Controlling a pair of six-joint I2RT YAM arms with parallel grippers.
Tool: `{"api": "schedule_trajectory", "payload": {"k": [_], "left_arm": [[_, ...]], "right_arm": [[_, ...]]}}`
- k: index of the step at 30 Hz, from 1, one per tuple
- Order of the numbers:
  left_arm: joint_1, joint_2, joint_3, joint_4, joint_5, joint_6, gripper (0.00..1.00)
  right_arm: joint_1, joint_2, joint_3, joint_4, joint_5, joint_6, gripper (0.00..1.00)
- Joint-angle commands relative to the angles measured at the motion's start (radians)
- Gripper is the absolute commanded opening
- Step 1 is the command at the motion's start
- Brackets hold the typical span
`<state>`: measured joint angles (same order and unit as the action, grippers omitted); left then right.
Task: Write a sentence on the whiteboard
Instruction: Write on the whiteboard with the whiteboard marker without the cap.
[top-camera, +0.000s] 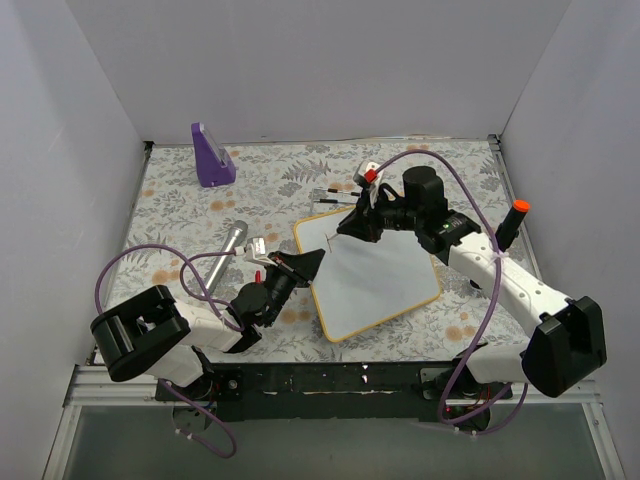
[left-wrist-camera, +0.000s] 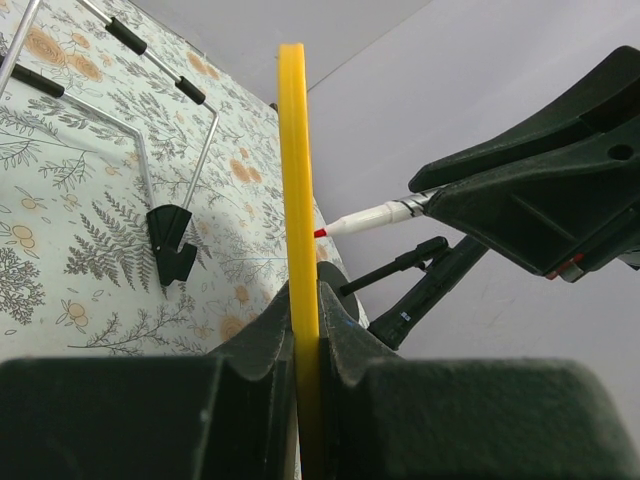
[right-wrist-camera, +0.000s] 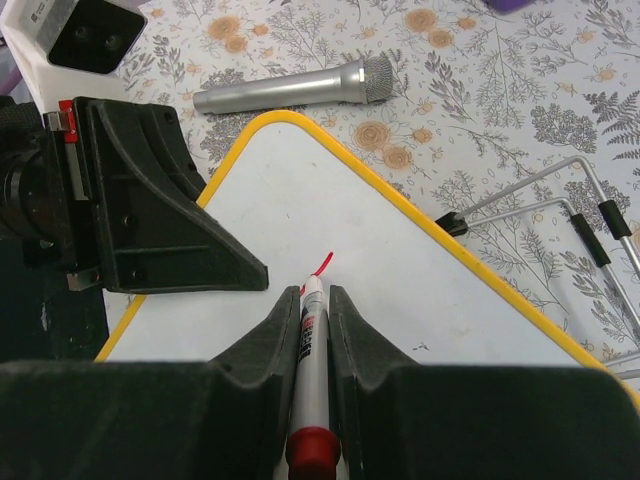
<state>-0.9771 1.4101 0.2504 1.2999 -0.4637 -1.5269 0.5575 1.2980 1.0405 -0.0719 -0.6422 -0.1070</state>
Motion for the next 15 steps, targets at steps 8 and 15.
{"api": "schedule_trajectory", "payload": {"k": [8, 15], "left_arm": [[-0.006, -0.014, 0.001, 0.147, -0.007, 0.053, 0.00], [-0.005, -0.013, 0.003, 0.147, -0.007, 0.054, 0.00]], "right_arm": [[-0.005, 0.035, 0.076, 0.040, 0.012, 0.010, 0.01], [-0.011, 0.035, 0.070, 0.035, 0.024, 0.012, 0.01]]}}
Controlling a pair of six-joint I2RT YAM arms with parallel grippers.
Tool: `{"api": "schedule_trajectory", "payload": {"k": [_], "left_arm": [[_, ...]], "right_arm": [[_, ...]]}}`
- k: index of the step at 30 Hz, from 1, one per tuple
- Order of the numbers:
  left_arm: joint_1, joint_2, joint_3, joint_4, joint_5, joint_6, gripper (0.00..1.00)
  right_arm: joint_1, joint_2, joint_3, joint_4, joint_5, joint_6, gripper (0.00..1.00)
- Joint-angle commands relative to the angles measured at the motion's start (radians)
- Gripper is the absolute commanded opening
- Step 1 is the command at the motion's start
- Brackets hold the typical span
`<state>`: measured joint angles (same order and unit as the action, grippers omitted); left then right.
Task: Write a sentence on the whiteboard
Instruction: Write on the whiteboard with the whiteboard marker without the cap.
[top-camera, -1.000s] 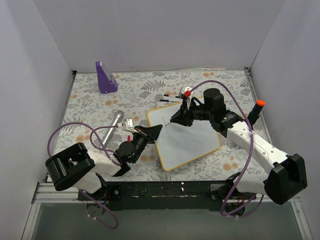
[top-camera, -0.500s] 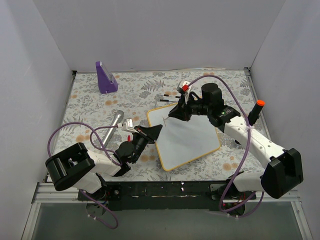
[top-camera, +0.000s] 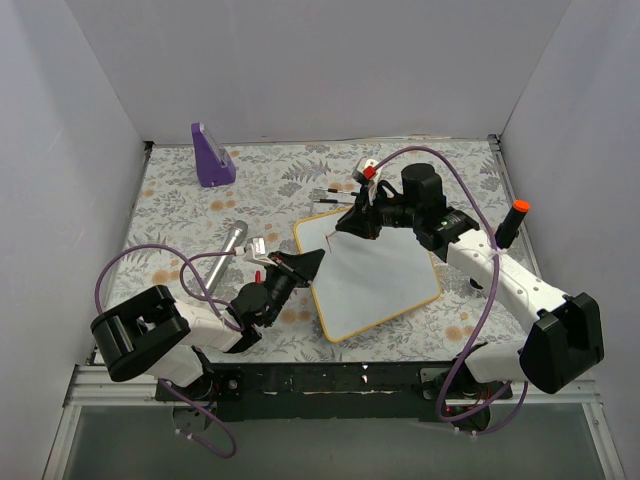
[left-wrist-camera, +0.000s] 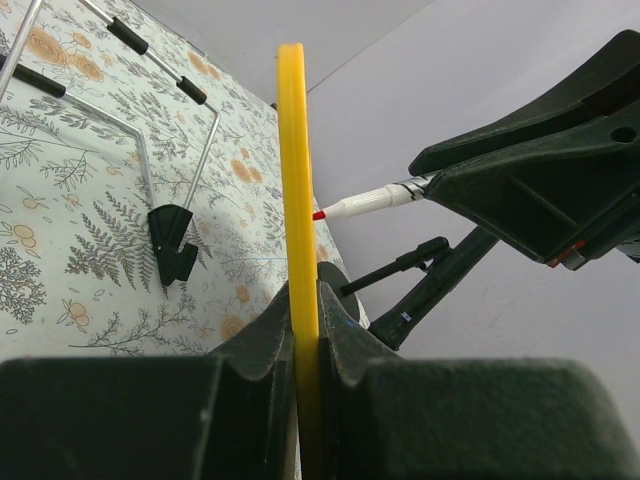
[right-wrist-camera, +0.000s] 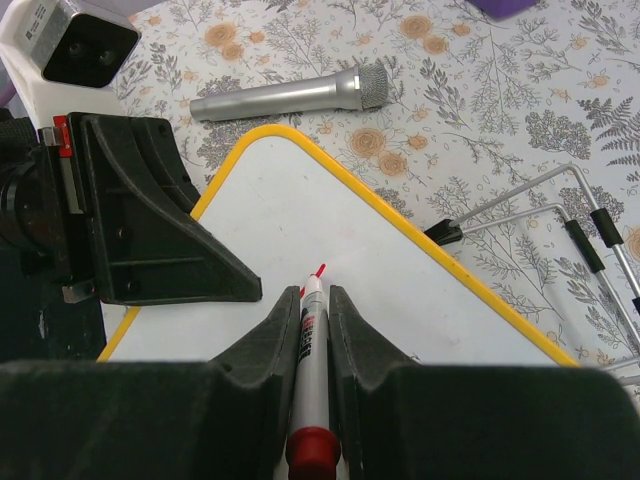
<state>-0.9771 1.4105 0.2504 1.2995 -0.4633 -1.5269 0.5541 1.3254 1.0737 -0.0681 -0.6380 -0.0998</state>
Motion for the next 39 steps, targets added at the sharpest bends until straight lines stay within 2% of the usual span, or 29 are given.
{"api": "schedule_trajectory", "payload": {"k": [1, 24, 39], "left_arm": [[-0.006, -0.012, 0.004, 0.149, -0.006, 0.054, 0.00], [-0.006, -0.015, -0.010, 0.170, -0.008, 0.054, 0.00], [-0.005, -0.019, -0.007, 0.164, -0.011, 0.065, 0.00]], "right_arm": [[-0.008, 0.008, 0.038, 0.028, 0.018, 0.000, 0.01], [-0.008, -0.074, -0.083, -0.070, 0.003, -0.071, 0.01], [-0.008, -0.074, -0.081, -0.085, -0.002, -0.075, 0.01]]}}
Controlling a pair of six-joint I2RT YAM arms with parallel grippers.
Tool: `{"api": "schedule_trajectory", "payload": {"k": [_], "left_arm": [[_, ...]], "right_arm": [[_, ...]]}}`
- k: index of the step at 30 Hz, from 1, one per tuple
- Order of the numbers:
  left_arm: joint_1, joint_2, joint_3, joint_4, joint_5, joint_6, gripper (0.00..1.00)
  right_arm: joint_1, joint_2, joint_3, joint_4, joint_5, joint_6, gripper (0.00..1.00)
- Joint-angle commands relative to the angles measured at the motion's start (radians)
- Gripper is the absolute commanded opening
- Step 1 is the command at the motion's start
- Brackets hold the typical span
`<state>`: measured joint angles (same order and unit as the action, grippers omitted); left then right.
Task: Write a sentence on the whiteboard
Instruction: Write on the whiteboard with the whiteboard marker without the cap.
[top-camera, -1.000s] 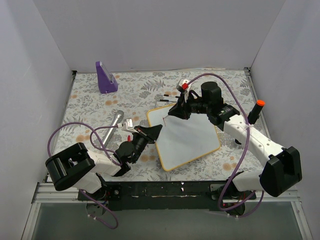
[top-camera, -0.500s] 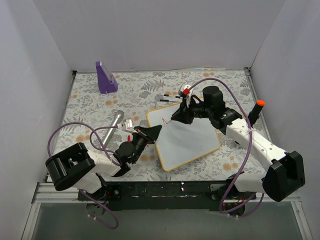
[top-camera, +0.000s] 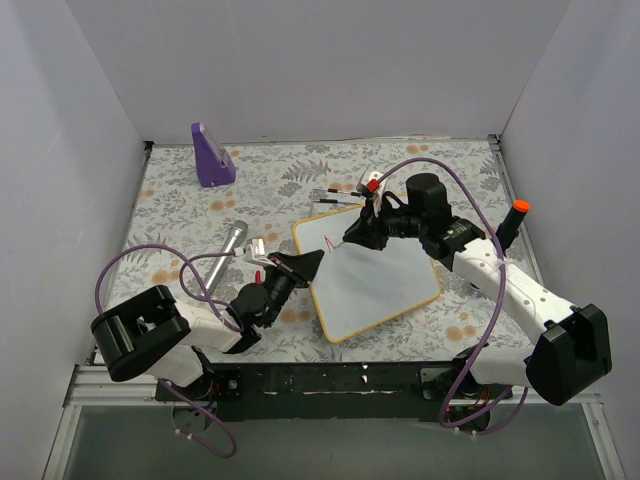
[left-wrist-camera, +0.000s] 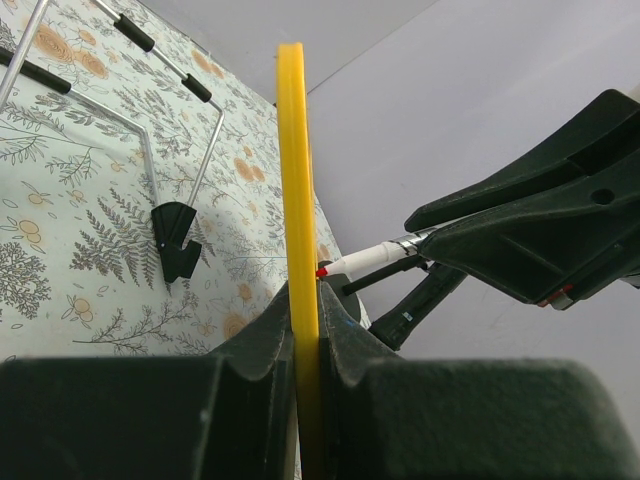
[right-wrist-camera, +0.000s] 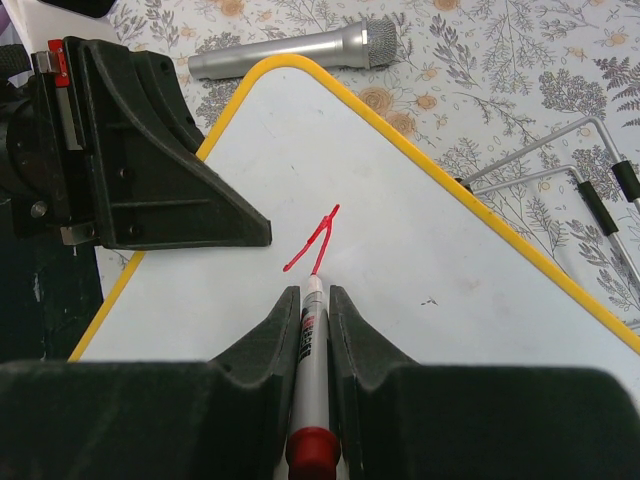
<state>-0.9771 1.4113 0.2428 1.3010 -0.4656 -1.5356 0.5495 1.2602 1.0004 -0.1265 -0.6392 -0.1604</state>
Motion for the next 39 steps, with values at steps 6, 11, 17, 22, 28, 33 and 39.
{"api": "schedule_trajectory", "payload": {"k": [6, 11, 17, 22, 28, 33, 39], "left_arm": [[-0.006, -0.018, -0.002, 0.167, -0.008, 0.074, 0.00], [-0.006, -0.017, -0.002, 0.170, -0.008, 0.072, 0.00], [-0.006, -0.014, -0.002, 0.176, -0.007, 0.071, 0.00], [-0.006, -0.011, -0.005, 0.175, -0.007, 0.069, 0.00], [-0.006, -0.008, -0.005, 0.182, -0.001, 0.066, 0.00], [-0.006, -0.009, -0.007, 0.181, -0.001, 0.068, 0.00], [-0.006, 0.001, -0.007, 0.187, 0.001, 0.063, 0.00]], "right_arm": [[-0.003, -0.016, -0.016, -0.036, -0.008, -0.014, 0.01], [-0.005, -0.021, -0.020, -0.044, -0.010, -0.018, 0.01], [-0.003, -0.015, -0.014, -0.047, -0.011, -0.019, 0.01], [-0.003, -0.016, -0.014, -0.044, 0.004, -0.019, 0.01], [-0.008, 0.010, 0.024, -0.030, 0.035, -0.022, 0.01], [-0.020, 0.037, 0.055, -0.021, 0.041, -0.019, 0.01], [-0.034, 0.068, 0.090, -0.004, 0.044, -0.014, 0.01]]}}
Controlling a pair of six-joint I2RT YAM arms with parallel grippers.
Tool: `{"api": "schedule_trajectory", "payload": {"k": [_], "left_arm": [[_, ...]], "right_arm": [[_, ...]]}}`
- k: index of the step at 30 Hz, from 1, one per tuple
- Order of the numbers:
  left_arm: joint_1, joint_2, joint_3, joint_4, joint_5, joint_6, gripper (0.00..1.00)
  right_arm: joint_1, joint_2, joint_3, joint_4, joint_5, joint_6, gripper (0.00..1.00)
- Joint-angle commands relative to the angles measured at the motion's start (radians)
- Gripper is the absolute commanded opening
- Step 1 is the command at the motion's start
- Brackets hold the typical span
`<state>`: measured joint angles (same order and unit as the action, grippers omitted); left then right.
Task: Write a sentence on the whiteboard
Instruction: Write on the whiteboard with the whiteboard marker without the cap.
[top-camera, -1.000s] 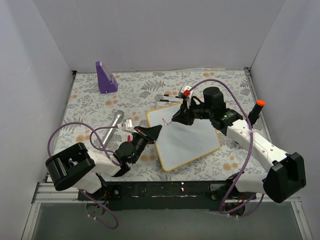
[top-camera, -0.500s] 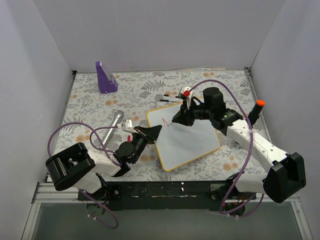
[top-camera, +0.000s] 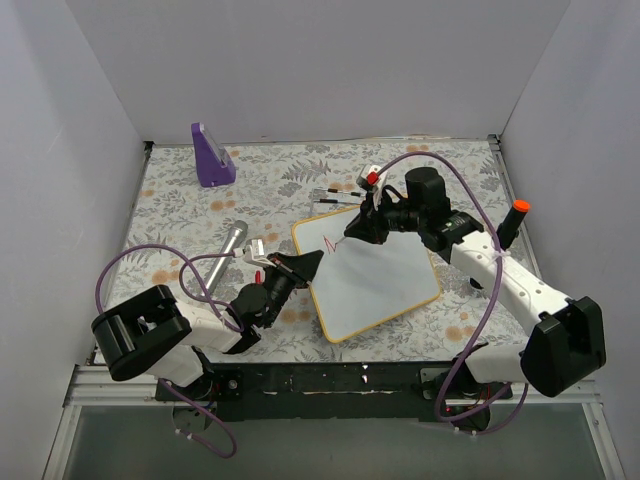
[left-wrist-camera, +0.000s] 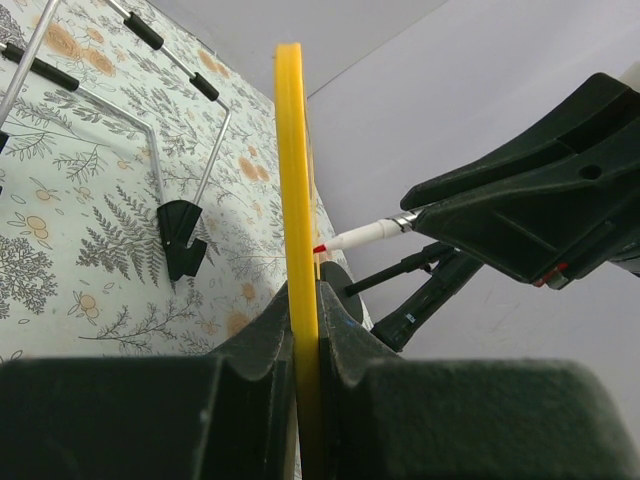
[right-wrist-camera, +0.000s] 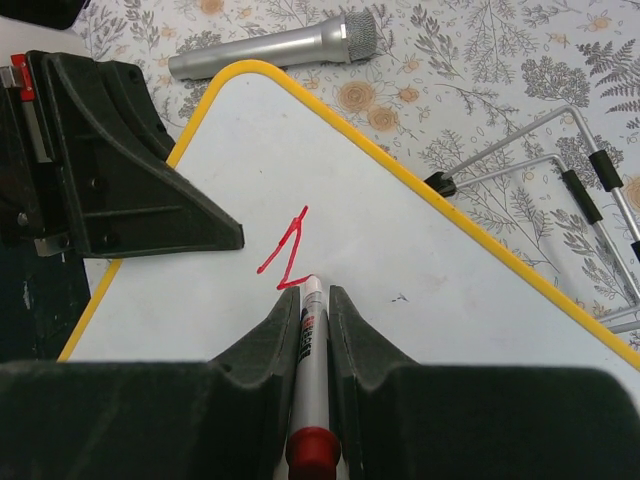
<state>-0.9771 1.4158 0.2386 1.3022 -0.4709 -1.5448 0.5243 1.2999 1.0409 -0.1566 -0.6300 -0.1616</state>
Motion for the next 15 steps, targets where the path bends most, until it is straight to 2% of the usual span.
{"api": "schedule_trajectory", "payload": {"k": [1, 10, 15], "left_arm": [[-0.006, -0.005, -0.002, 0.187, 0.006, 0.072, 0.00], [-0.006, -0.005, -0.002, 0.181, 0.008, 0.077, 0.00], [-0.006, 0.003, -0.010, 0.189, 0.005, 0.074, 0.00]], "right_arm": [[-0.013, 0.033, 0.056, 0.028, 0.033, -0.012, 0.01], [-0.044, 0.070, 0.119, 0.032, 0.012, -0.006, 0.01], [-0.079, 0.003, 0.130, 0.017, -0.066, 0.002, 0.01]]}}
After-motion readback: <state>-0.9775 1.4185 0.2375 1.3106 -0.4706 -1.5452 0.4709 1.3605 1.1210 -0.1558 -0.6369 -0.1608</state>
